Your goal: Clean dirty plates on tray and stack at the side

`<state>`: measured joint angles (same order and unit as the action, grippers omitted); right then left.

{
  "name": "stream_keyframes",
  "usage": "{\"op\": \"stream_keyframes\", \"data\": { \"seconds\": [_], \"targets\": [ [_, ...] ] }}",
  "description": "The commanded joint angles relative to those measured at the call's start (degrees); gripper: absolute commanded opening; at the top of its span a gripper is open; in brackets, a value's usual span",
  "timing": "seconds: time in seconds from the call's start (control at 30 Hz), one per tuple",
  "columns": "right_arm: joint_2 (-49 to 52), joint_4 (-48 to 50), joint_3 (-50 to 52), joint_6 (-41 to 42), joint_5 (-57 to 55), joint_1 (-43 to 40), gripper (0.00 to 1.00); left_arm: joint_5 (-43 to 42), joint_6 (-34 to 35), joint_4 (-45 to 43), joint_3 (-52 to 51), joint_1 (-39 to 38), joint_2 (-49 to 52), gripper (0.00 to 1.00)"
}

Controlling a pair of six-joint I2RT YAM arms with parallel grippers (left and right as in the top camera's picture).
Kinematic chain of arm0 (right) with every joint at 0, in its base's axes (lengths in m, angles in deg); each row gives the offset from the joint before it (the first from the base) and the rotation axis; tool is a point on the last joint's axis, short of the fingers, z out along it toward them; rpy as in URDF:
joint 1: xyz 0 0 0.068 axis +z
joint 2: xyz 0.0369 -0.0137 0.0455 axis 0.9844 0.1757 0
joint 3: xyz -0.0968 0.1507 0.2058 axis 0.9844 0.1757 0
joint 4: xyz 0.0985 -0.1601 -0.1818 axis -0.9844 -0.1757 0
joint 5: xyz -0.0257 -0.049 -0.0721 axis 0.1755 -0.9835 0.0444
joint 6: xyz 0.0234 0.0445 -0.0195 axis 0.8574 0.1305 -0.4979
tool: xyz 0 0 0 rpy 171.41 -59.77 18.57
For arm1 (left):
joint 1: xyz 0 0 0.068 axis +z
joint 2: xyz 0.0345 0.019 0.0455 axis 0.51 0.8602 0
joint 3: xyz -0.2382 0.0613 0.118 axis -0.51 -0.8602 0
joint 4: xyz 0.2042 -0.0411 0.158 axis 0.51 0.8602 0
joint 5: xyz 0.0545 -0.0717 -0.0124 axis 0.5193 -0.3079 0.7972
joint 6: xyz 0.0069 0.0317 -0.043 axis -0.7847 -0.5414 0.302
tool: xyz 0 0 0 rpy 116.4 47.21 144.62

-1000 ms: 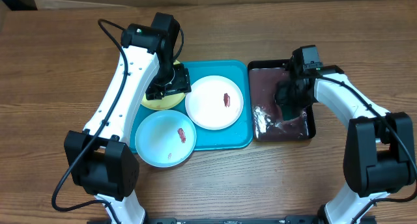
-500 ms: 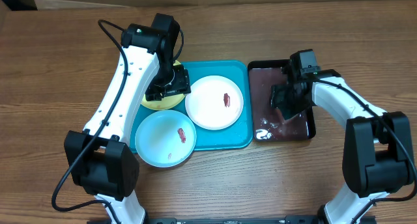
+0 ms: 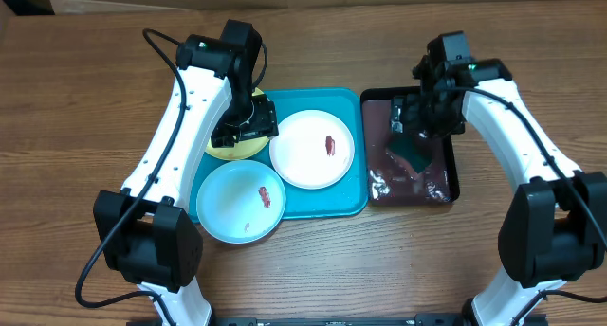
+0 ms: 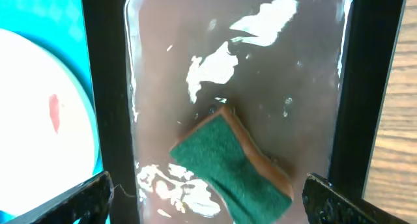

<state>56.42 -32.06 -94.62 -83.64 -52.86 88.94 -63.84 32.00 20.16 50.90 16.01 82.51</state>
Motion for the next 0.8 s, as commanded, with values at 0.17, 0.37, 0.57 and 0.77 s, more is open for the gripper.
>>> {"op": "stream_keyframes", "data": {
  "seconds": [0.17, 0.37, 0.57, 0.77],
  "targets": [
    [-0.24, 0.98, 4.63, -4.17, -0.07, 0.33, 0.78, -0.22, 0.17, 0.15, -0.2, -0.42, 0.35, 0.75],
    [-0.24, 6.1, 11.89, -4.83, -0.11, 0.37, 0.84, -0.22, 0.17, 0.07, -0.2, -0.42, 0.35, 0.75],
    [-0.24, 7.82, 15.04, -4.74, 1.81, 0.37, 0.82, -0.22, 0.17, 0.17, -0.2, -0.42, 0.35, 0.75],
    [-0.24, 1.75, 14.95, -2.64, 11.76, 0.35, 0.83, -0.26, 0.17, 0.35, -0.2, -0.44, 0.35, 0.75]
  ]
}}
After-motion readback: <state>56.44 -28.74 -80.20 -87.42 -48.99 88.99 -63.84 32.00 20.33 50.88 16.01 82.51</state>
